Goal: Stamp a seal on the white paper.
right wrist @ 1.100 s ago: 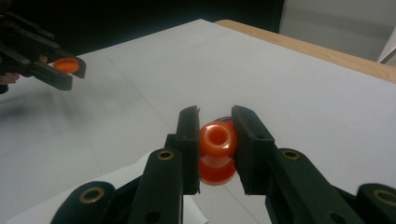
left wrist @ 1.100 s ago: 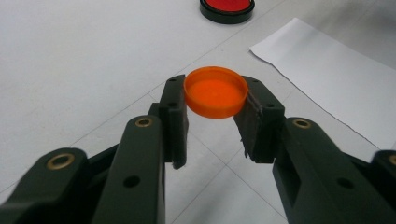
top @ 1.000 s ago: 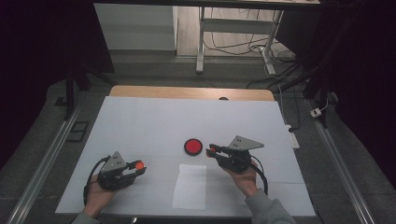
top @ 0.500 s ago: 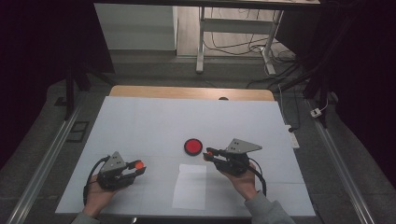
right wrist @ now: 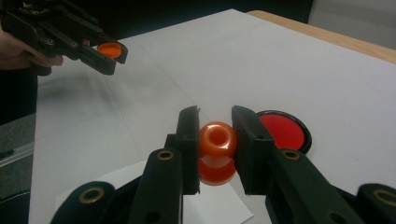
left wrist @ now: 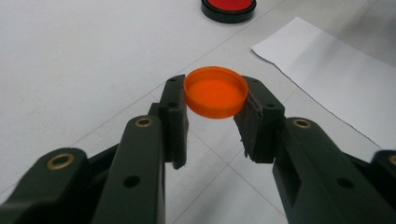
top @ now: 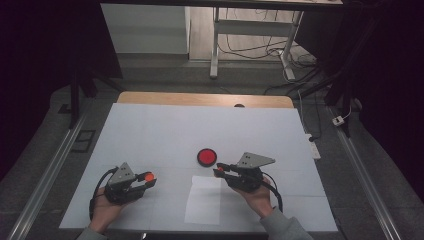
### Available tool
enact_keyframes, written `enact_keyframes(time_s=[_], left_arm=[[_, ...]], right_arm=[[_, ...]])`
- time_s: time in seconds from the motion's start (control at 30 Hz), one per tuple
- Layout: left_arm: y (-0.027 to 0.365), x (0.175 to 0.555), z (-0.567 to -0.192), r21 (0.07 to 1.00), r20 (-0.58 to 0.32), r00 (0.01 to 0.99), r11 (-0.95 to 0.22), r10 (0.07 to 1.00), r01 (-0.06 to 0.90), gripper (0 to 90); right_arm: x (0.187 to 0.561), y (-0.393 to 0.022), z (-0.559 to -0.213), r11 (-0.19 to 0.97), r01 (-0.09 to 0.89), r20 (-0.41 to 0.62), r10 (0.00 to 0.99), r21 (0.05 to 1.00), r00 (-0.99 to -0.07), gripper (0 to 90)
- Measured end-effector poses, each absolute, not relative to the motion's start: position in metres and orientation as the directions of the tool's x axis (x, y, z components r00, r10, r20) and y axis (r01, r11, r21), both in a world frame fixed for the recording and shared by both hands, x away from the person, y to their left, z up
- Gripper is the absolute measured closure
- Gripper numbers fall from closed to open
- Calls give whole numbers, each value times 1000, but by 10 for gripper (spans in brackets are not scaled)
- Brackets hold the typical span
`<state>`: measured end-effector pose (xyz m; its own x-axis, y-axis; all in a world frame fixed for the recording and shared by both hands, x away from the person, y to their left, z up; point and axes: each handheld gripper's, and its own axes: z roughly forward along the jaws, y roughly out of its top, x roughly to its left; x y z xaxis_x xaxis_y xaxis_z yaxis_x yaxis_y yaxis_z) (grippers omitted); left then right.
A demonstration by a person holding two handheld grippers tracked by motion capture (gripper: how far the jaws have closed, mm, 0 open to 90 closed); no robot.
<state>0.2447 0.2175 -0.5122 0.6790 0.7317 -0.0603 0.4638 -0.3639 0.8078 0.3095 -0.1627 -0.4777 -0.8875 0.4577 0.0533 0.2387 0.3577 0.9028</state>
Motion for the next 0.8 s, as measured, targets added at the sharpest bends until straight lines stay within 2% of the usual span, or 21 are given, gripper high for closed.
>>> enact_keyframes(time_s=[0.8], left_arm=[[217,245,-513,806,-61,681,-367,730,465,647]], right_arm=[[298,-149,-489,405,236,58,405,884,-912,716]])
